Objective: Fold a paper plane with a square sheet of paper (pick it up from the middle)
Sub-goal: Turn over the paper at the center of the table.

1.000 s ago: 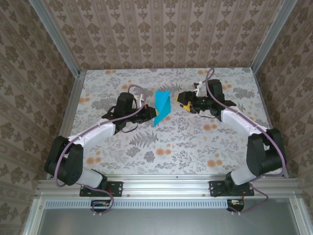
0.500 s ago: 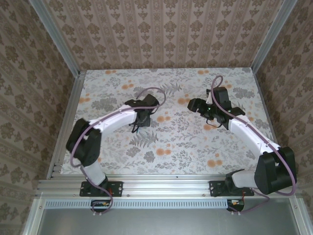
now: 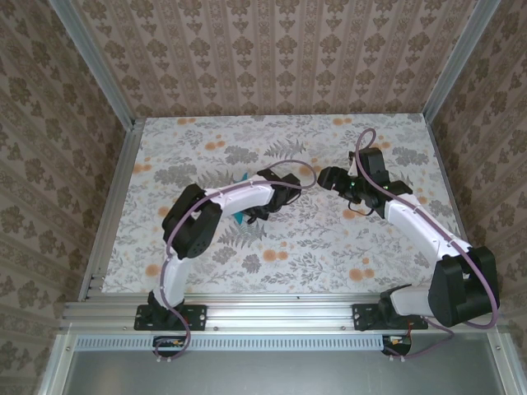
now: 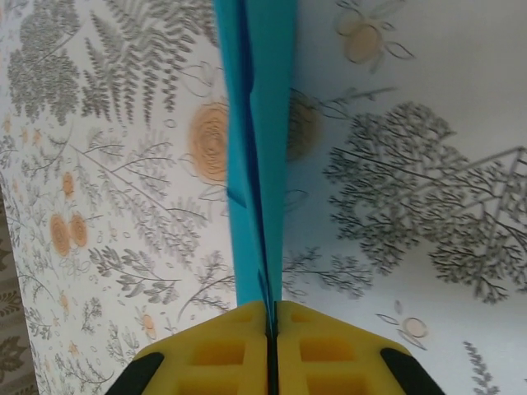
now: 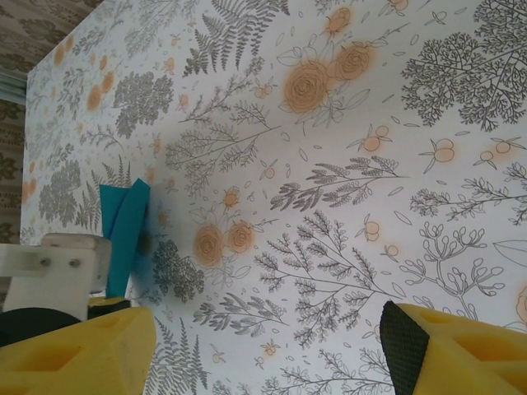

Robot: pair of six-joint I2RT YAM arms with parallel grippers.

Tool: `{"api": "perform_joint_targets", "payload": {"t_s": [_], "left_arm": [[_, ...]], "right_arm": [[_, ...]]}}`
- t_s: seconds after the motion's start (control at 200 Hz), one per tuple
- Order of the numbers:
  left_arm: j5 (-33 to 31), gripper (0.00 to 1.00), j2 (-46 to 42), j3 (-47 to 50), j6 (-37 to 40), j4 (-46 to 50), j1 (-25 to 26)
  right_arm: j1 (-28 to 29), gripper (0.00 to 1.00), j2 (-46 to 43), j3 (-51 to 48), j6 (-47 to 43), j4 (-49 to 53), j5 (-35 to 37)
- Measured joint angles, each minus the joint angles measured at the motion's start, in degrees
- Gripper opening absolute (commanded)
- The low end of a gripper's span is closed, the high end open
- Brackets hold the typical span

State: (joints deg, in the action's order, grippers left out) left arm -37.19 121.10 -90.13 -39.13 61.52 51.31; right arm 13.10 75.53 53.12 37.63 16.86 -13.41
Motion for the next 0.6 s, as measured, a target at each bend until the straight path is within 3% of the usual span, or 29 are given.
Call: {"api": "perform_joint_targets", "payload": {"t_s": [0.355,0.6], "left_arm": [[11.34,0.52,-0.35,0.39,2.32,-5.42,0.83],[23.93,0.66,-18.29,10.71,3.85,-16.59,-2.86]], "right_arm": [[-0.2,0.74,0.07,-0.22,0.22,0.11,0.66],[3.63,0.67,4.46,1.14,-0.2,1.7,1.97]]}}
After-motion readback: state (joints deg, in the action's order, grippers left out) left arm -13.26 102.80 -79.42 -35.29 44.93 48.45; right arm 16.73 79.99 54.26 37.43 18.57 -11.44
